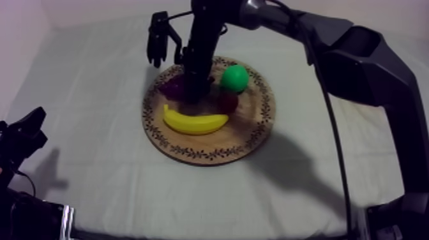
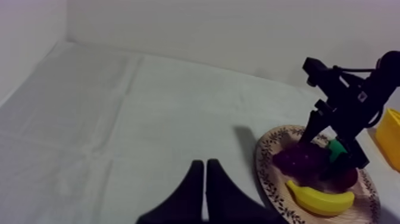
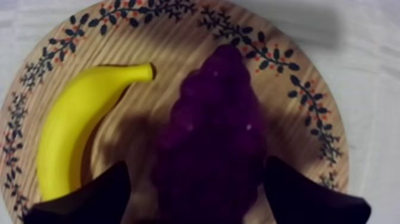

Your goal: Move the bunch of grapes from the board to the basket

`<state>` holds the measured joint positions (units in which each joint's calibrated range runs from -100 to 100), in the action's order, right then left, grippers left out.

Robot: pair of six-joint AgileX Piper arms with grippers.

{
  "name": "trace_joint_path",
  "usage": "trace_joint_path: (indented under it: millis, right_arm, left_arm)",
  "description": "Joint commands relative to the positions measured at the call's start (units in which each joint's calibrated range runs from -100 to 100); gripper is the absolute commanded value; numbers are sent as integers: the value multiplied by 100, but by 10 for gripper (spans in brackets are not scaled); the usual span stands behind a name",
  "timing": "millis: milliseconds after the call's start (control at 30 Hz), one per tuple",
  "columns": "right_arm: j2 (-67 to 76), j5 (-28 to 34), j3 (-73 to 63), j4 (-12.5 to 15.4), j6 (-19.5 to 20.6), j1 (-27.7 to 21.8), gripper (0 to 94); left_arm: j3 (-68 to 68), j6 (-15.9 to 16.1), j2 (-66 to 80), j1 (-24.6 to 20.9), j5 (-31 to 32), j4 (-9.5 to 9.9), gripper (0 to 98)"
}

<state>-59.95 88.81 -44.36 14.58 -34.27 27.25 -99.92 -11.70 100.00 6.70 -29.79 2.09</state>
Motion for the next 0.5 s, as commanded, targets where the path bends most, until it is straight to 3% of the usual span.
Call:
trace_joint_path:
  millis: [0,467]
  right_arm:
    - [-84,-66,-10,-15,30,22,610]
    - [-14,-873,101,-285,271,-22,439]
  left_arm:
    - [3,0,0,0,-4,-2,1]
    - [3,0,0,0,-4,-2,1]
